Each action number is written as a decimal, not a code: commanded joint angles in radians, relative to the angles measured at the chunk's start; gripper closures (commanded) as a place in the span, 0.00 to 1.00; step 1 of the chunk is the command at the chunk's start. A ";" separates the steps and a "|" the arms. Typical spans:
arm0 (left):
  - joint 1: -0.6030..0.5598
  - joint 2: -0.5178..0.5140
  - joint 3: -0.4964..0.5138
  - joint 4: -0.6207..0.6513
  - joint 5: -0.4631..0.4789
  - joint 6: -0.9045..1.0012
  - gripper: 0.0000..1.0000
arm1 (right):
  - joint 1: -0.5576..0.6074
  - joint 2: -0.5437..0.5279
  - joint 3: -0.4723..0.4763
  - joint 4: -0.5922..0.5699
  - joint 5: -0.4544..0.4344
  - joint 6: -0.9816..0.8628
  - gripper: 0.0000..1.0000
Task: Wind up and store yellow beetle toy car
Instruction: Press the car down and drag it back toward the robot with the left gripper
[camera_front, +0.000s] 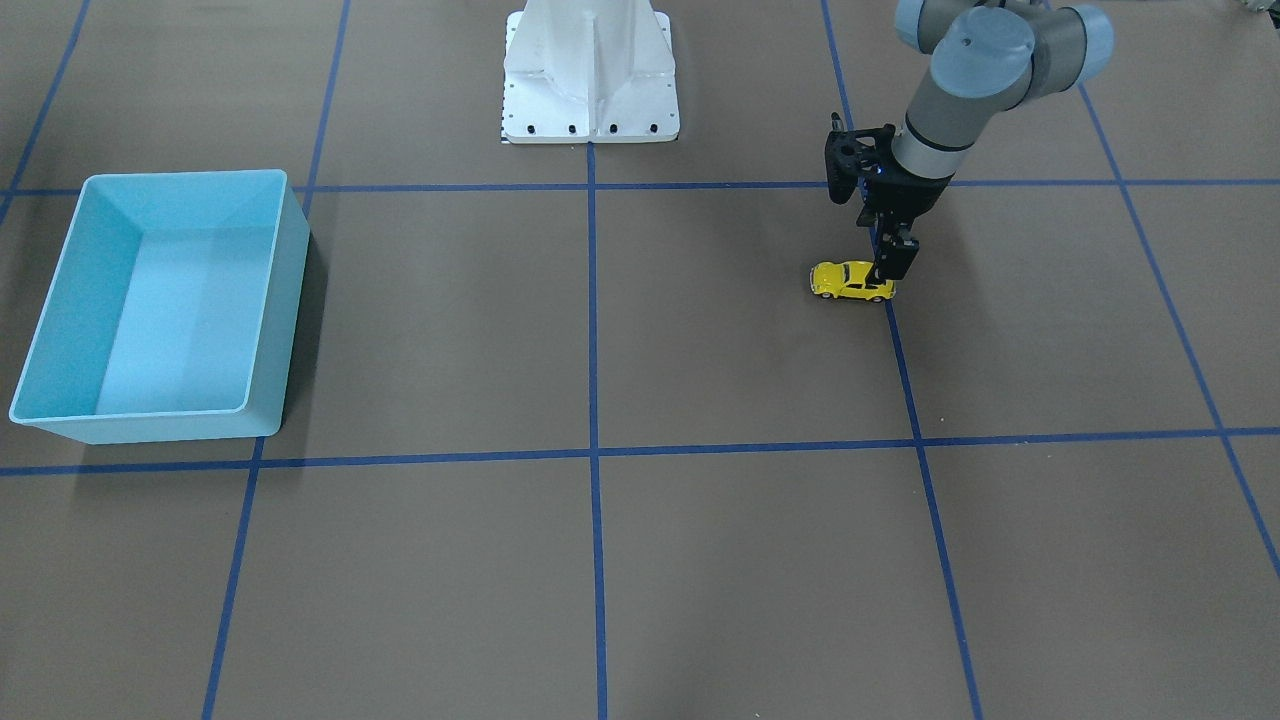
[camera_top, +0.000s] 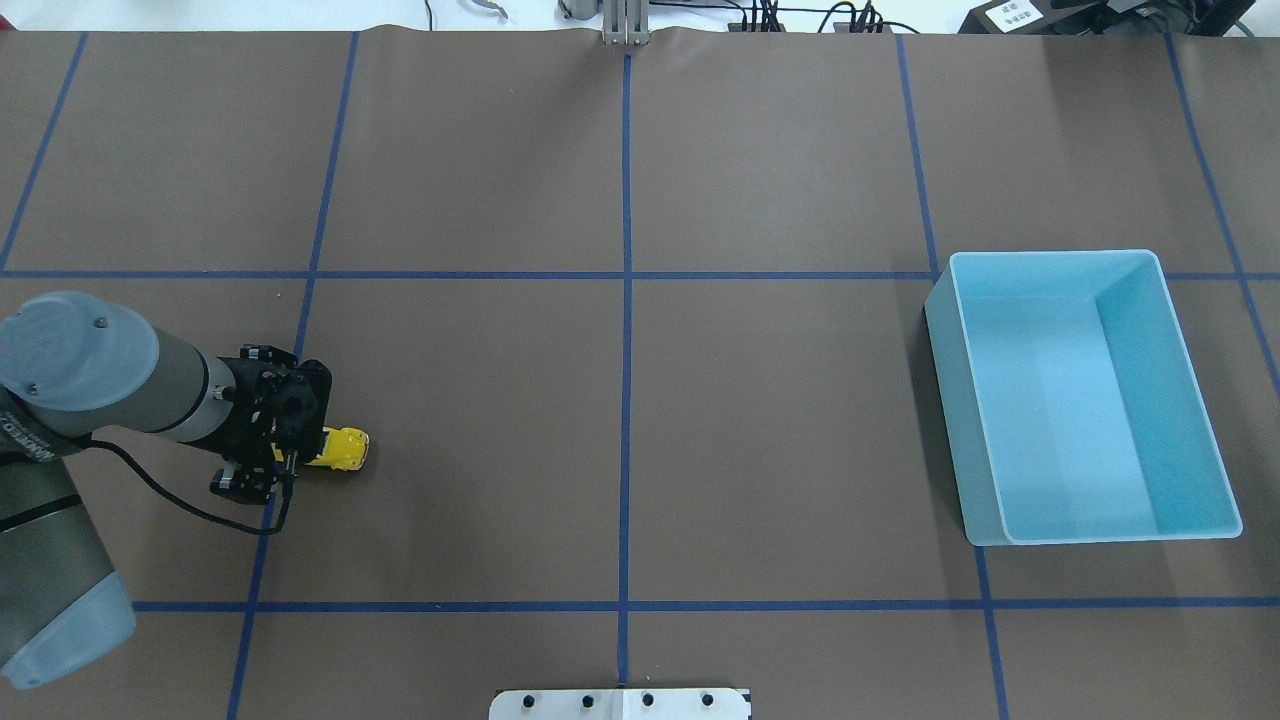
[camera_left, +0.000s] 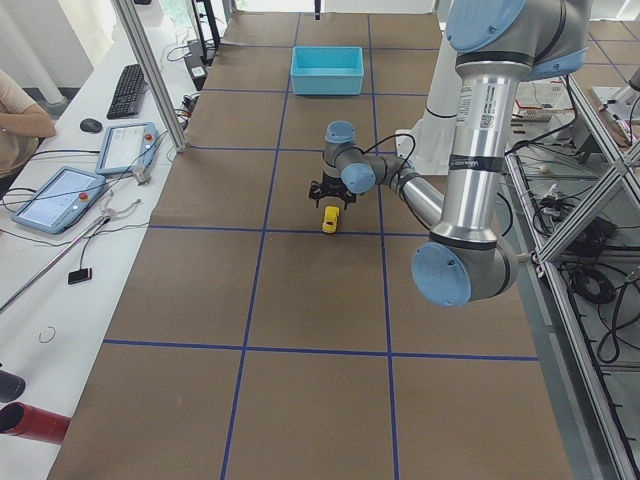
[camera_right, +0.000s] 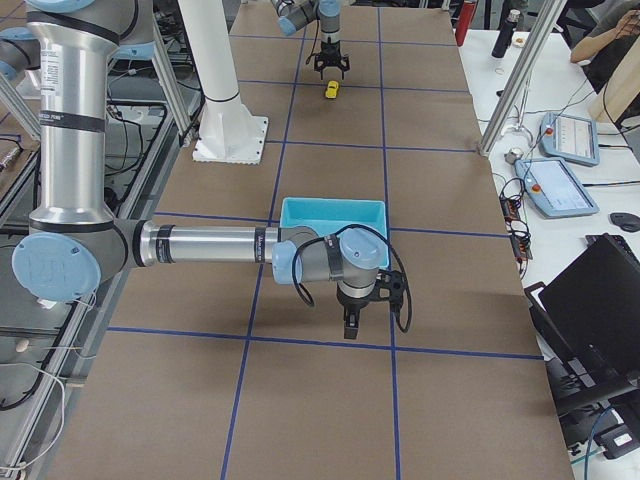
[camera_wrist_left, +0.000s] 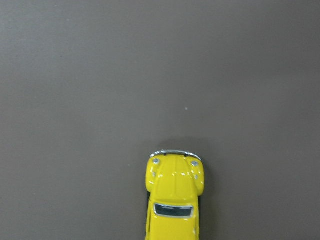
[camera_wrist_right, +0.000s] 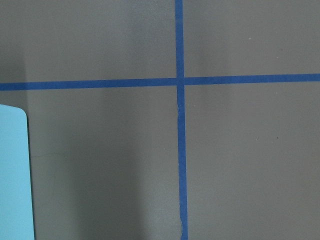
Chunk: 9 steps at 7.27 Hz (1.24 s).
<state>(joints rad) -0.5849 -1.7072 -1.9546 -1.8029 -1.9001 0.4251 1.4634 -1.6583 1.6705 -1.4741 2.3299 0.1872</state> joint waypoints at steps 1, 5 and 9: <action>0.028 -0.043 0.036 0.046 0.016 -0.023 0.00 | 0.000 0.000 0.000 -0.002 -0.001 0.000 0.00; 0.126 -0.057 0.055 0.068 0.105 -0.008 0.01 | 0.000 0.000 -0.003 0.000 -0.001 0.002 0.00; 0.126 -0.057 0.051 0.076 0.163 0.070 0.02 | 0.000 -0.001 0.000 0.000 -0.001 0.002 0.00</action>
<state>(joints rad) -0.4589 -1.7641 -1.9024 -1.7277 -1.7620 0.4918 1.4634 -1.6585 1.6687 -1.4742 2.3286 0.1887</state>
